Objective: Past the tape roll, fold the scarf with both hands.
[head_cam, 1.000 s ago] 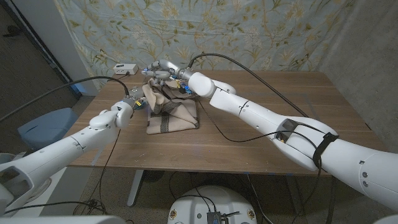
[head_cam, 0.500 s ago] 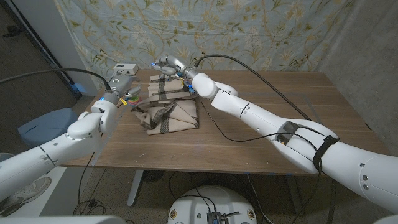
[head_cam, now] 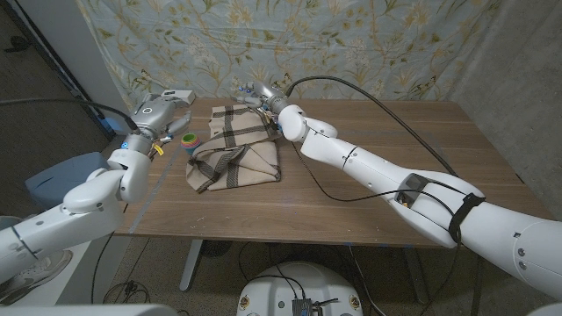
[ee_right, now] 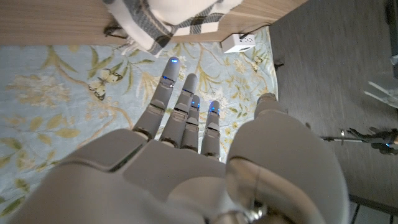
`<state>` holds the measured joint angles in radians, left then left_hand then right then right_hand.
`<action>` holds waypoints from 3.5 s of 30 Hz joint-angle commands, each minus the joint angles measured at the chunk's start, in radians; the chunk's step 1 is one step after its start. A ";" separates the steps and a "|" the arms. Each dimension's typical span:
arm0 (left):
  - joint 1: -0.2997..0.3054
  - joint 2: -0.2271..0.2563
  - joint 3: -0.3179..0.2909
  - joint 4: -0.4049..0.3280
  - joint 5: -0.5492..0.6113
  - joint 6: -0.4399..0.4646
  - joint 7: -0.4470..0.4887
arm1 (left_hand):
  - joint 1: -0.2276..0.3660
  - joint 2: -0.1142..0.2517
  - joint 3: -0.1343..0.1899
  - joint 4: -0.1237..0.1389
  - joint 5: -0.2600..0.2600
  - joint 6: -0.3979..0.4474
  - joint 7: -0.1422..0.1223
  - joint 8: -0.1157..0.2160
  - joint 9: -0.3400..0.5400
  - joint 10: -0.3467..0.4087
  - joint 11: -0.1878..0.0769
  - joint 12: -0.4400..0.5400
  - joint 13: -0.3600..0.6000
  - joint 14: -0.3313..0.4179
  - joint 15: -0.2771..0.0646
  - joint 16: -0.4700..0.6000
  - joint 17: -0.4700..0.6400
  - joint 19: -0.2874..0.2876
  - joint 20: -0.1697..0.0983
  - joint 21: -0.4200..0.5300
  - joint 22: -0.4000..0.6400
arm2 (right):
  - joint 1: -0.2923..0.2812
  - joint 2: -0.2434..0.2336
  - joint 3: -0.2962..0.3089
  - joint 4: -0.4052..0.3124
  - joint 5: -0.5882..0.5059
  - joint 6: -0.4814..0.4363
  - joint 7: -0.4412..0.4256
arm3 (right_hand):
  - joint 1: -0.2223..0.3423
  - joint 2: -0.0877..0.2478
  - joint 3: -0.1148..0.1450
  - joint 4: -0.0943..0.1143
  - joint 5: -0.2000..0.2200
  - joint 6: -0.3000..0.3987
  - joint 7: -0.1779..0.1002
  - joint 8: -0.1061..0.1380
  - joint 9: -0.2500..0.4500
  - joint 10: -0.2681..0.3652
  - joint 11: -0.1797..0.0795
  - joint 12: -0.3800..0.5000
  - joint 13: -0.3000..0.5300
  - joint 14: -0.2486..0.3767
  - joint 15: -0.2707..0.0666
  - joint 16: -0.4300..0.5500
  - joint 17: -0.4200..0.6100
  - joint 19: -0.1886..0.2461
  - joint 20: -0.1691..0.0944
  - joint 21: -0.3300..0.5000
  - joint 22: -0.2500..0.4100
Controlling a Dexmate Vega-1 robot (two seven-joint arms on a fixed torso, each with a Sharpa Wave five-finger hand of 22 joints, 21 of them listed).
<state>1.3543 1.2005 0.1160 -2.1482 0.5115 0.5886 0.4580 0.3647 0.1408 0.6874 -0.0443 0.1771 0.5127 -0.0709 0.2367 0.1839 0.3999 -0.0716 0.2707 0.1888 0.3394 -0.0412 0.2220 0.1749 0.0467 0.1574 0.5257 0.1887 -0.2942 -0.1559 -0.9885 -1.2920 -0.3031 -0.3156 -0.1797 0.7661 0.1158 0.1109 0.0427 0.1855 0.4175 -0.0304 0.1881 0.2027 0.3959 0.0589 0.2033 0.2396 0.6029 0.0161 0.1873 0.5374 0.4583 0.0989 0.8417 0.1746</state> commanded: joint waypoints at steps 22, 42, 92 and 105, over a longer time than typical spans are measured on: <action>0.097 -0.158 -0.146 -0.022 0.120 -0.186 -0.012 | -0.004 0.003 0.008 -0.015 0.006 0.004 0.004 -0.010 0.003 0.006 0.004 -0.003 0.004 0.012 -0.012 -0.002 0.002 0.009 0.005 0.009 0.005 | 0.103 0.019 -0.163 0.165 -0.054 -0.396 0.126 | -0.142 -0.044 -0.061 0.050 0.001 0.114 0.022 0.051 0.004 0.020 0.014 0.013 0.007 -0.018 0.005 0.024 -0.032 0.003 0.009 -0.041 0.000; 0.058 -0.206 -0.114 -0.006 0.185 -0.148 -0.033 | 0.002 0.039 0.023 -0.010 0.008 -0.013 0.007 -0.026 0.005 -0.013 0.011 -0.020 0.005 0.010 -0.010 -0.007 0.008 0.012 0.010 0.009 0.006 | 0.097 -0.009 -0.132 0.089 0.049 -0.319 0.192 | -0.067 -0.049 -0.044 -0.035 0.038 0.490 0.074 0.138 -0.005 0.171 -0.002 0.044 -0.005 -0.002 -0.005 0.050 -0.086 0.023 0.002 -0.090 0.005; 0.213 -0.366 -0.288 0.003 0.178 -0.378 0.109 | -0.004 0.036 0.028 0.002 0.005 -0.025 0.008 -0.039 0.006 -0.016 0.013 -0.034 0.007 0.021 -0.009 -0.007 0.012 0.016 0.010 0.010 0.007 | 0.343 0.476 -0.133 0.855 1.138 0.117 0.104 | 0.227 0.067 0.202 -0.123 0.006 0.590 0.061 0.171 0.012 0.383 -0.064 0.142 0.085 0.278 -0.163 0.198 0.013 0.299 -0.191 0.065 0.023; 0.211 -0.432 -0.335 0.059 0.121 -0.529 0.160 | -0.019 0.035 0.024 0.019 0.002 -0.045 0.010 -0.047 0.007 -0.016 0.017 -0.038 0.008 0.037 -0.005 -0.002 0.016 0.024 0.017 0.013 0.008 | 0.375 0.497 -0.249 0.867 1.445 0.112 0.104 | 0.242 0.079 0.251 -0.110 0.012 0.525 0.063 0.132 0.013 0.350 -0.043 0.109 0.079 0.290 -0.202 0.152 -0.031 0.380 -0.291 0.140 0.023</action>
<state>1.5552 0.8499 -0.1572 -2.1474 0.6649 0.1669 0.5815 0.3572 0.1795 0.7090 -0.0336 0.1810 0.4743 -0.0624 0.1921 0.1885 0.3818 -0.0610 0.2359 0.1930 0.3644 -0.0412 0.2140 0.1888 0.0609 0.1716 0.5341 0.1930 0.0293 0.3223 -1.0751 -0.4492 0.6414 -0.1697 -0.0295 0.9874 0.1871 0.3376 -0.0700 0.1951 0.9751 0.0313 0.3366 0.2137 0.7723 0.0043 0.3307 0.3207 0.8988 -0.1215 0.3597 0.5226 0.8173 -0.0952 0.9612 0.1961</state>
